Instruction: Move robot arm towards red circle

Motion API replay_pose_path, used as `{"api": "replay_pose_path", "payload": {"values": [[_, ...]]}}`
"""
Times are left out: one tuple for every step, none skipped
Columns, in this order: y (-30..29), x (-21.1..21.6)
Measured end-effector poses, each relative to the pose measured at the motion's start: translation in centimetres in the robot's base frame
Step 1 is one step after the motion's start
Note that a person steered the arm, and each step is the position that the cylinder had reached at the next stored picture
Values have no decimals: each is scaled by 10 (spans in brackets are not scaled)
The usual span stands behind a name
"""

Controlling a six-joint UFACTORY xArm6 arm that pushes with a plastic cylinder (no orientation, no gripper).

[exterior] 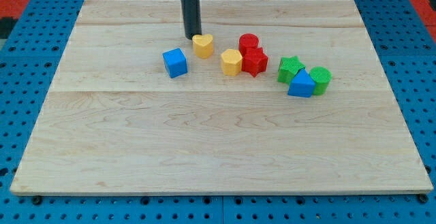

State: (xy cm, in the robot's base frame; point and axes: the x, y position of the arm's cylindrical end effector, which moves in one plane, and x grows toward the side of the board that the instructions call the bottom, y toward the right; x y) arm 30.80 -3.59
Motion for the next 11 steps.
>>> {"api": "replay_pose_path", "payload": {"values": [[60, -13], [106, -14], [144, -15], [145, -12], [132, -11], [126, -11], [122, -11], [121, -1], [121, 4], [120, 11], [107, 13]]}}
